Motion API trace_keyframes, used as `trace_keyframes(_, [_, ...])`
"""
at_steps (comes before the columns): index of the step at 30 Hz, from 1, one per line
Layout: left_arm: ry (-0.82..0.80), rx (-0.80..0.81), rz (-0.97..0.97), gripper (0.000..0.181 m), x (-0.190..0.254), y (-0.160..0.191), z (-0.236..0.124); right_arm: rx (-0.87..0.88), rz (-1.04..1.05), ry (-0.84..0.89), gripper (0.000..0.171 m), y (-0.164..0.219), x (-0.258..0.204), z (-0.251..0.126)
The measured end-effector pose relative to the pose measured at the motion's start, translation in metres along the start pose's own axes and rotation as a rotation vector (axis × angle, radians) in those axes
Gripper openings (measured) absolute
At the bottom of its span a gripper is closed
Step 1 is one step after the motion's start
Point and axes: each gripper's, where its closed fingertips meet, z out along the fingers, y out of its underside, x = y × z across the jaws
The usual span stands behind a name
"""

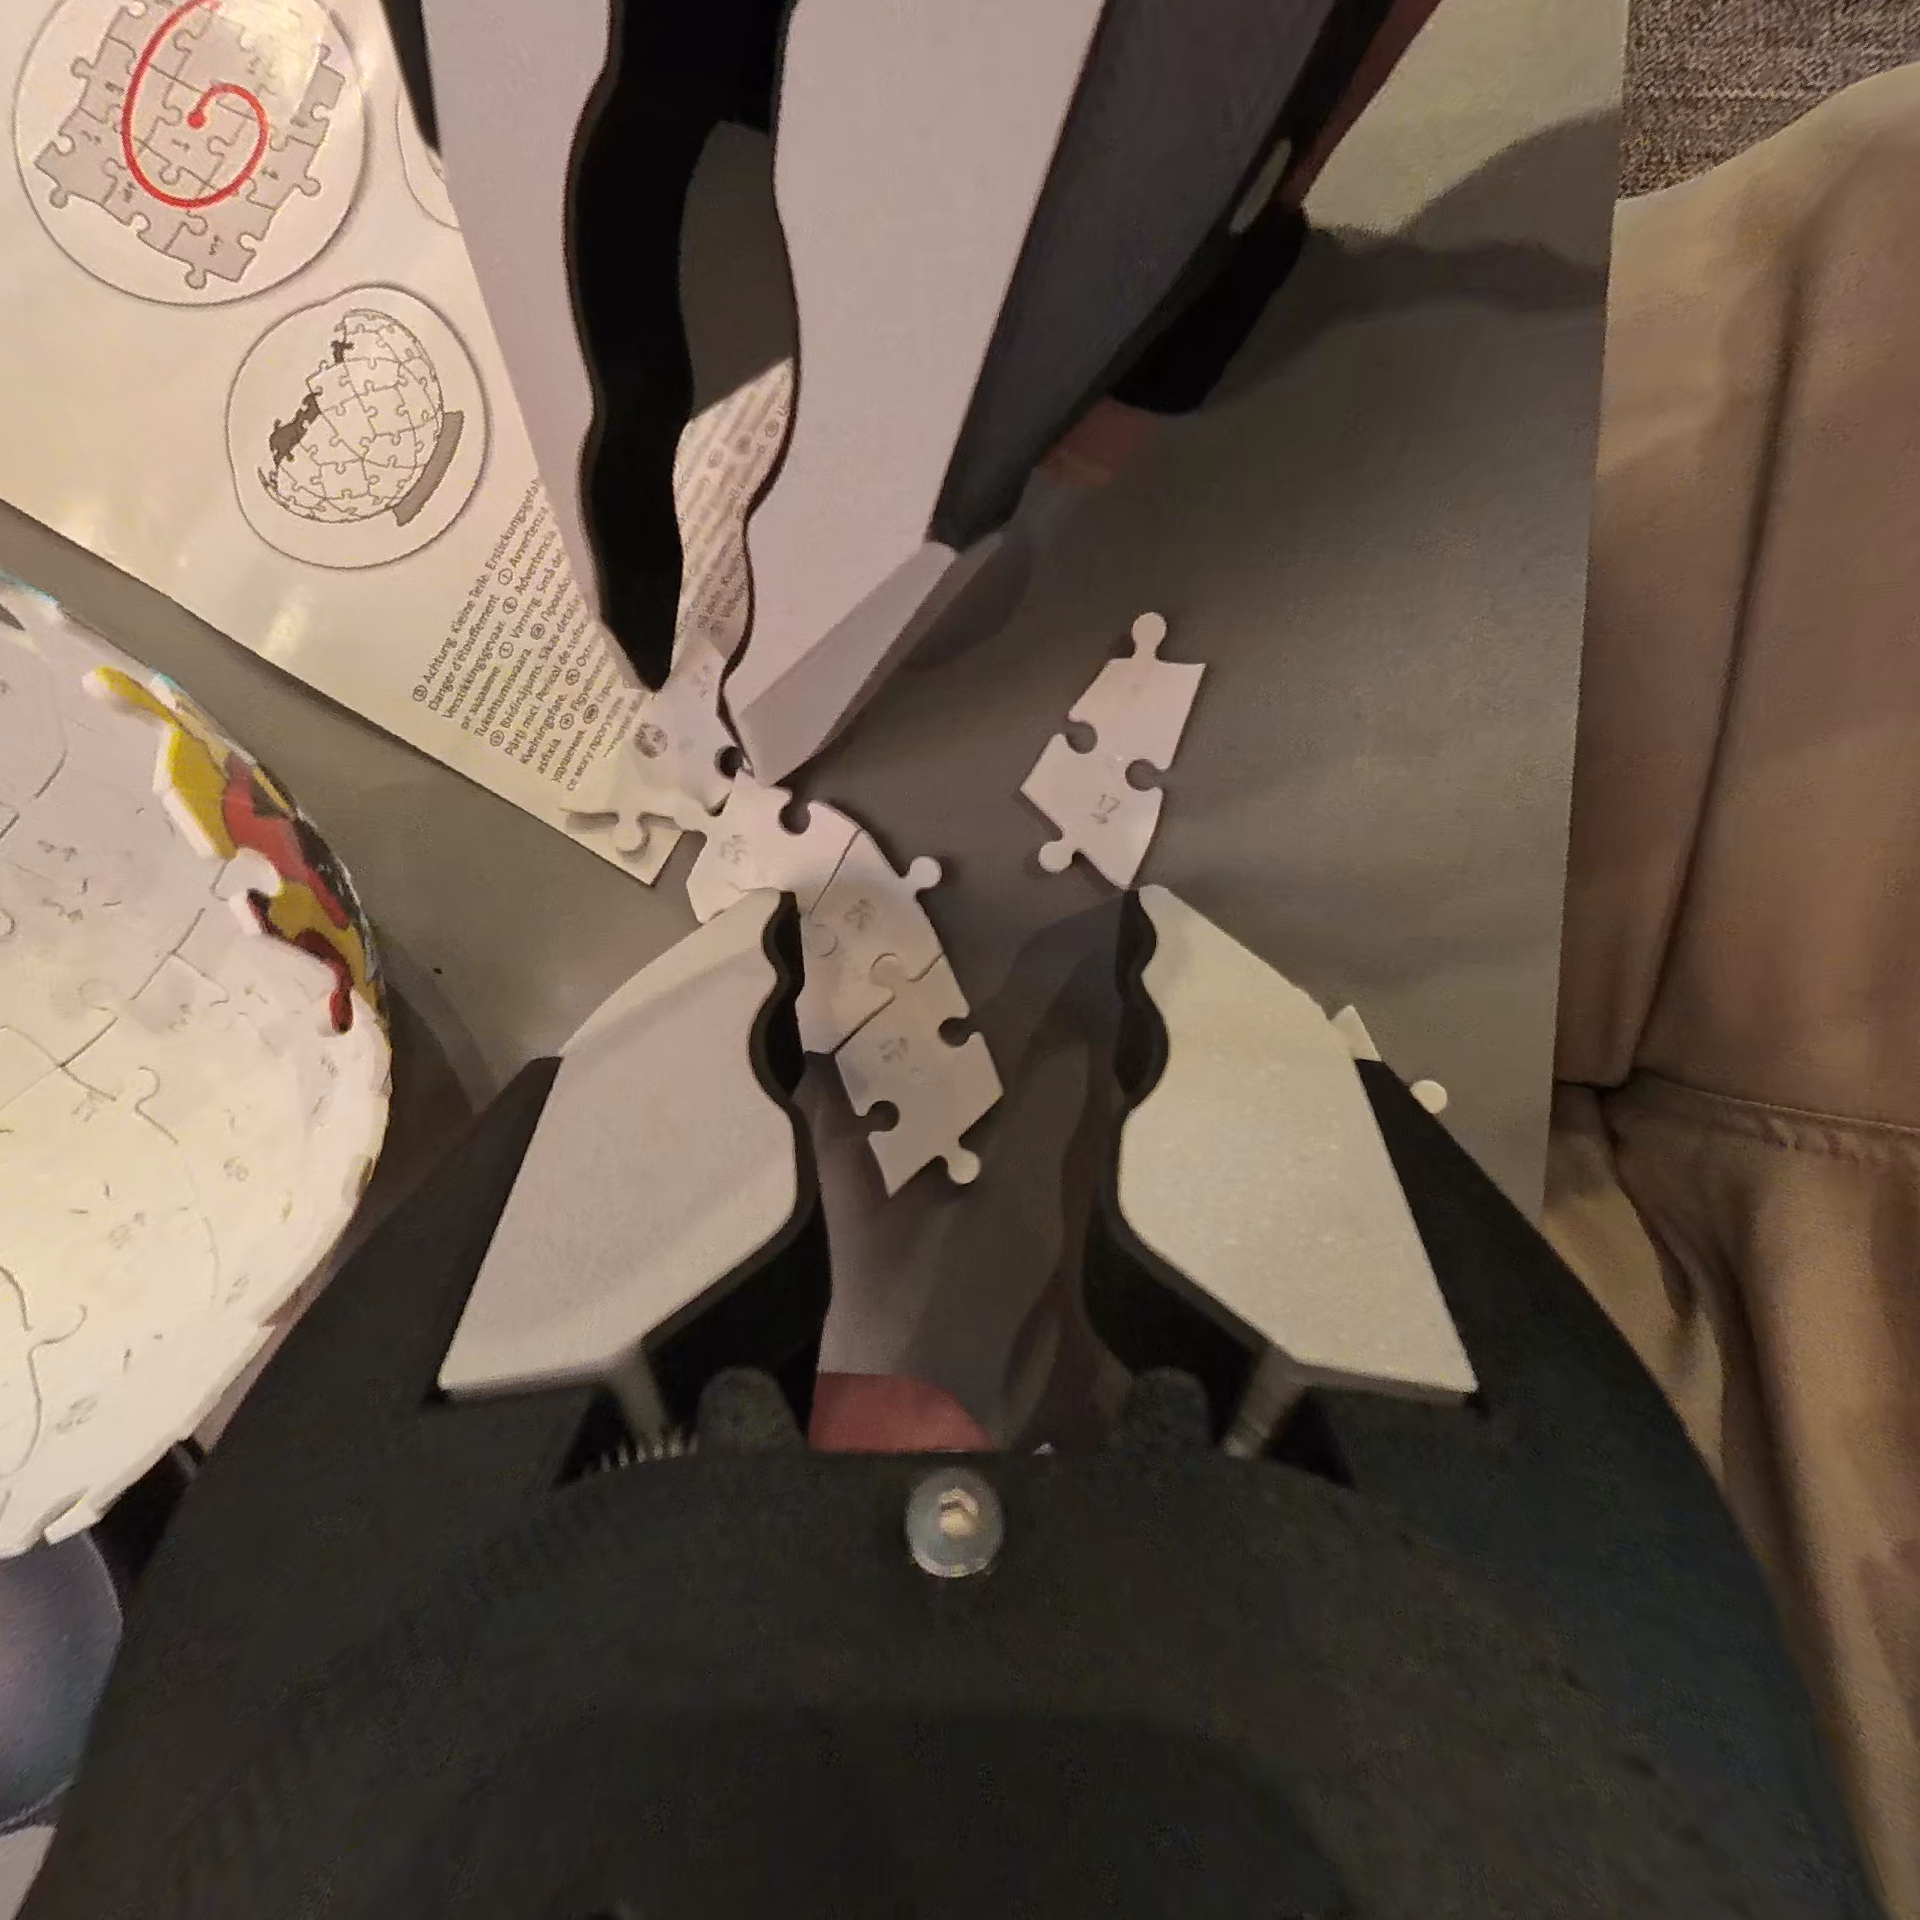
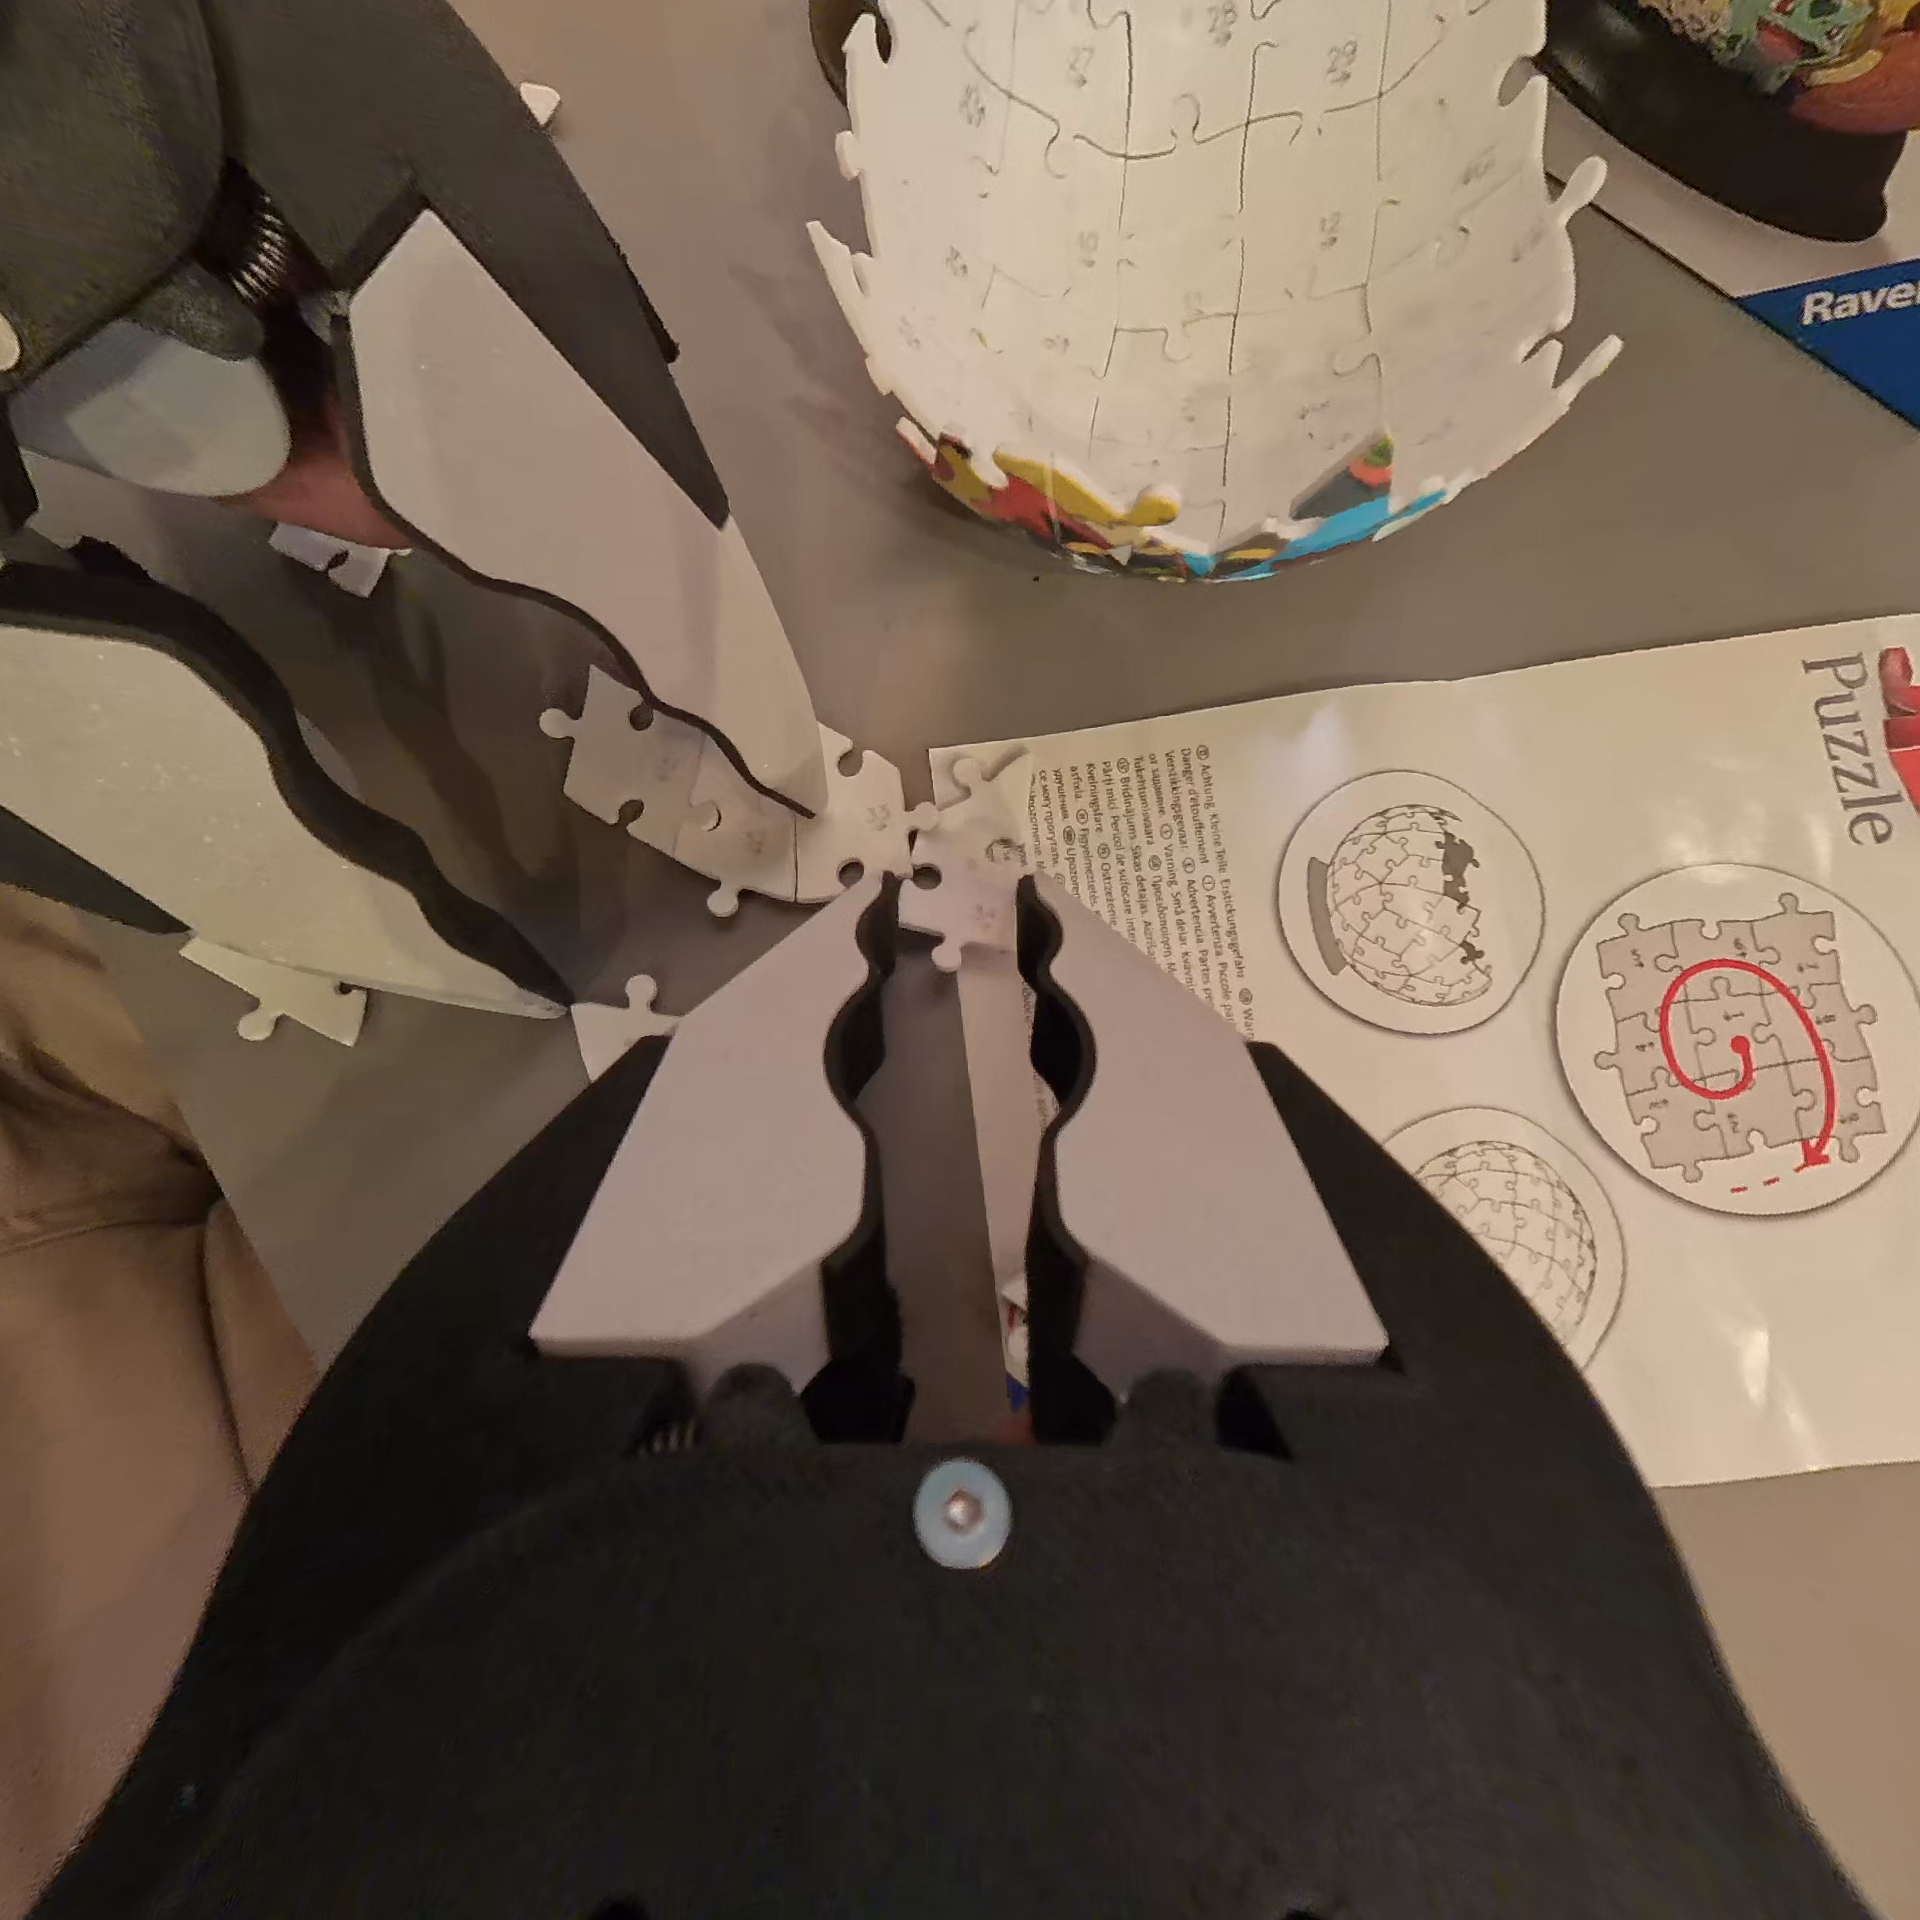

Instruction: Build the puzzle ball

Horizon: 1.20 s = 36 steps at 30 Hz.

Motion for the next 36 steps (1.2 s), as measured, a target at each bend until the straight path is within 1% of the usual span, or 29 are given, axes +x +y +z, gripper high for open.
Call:
trace_keyframes(7, [0.018,0.004,0.026,0.058,0.003,0.001,-0.001,0.022,-0.028,-0.049,0.021,-0.006,0.006,-0.005])
trace_keyframes(10, [0.034,0.01,0.05,0.058,0.007,0.001,-0.001,0.058,-0.051,-0.103,0.021,-0.011,-0.004,-0.008])
trace_keyframes(12, [0.04,0.011,0.058,0.058,0.008,0.0,-0.001,0.048,-0.077,-0.118,0.021,-0.01,-0.009,-0.006])
trace_keyframes(22, [0.043,0.009,0.092,0.056,0.01,0.001,-0.001,-0.025,-0.159,-0.082,0.021,0.002,-0.01,0.0])
trace_keyframes(27, [0.042,0.007,0.088,0.057,0.009,0.001,-0.001,-0.027,-0.168,-0.077,0.021,0.002,-0.012,-0.001])
trace_keyframes(33, [0.043,0.001,0.085,0.057,0.009,0.001,-0.002,-0.002,-0.168,-0.081,0.028,-0.001,-0.013,-0.006])
trace_keyframes(34, [0.043,0.001,0.085,0.057,0.009,0.001,-0.002,0.001,-0.172,-0.082,0.028,-0.002,-0.013,-0.008])
trace_keyframes(36, [0.044,0.0,0.083,0.057,0.009,0.002,-0.002,0.022,-0.168,-0.089,0.018,-0.004,-0.014,-0.012])
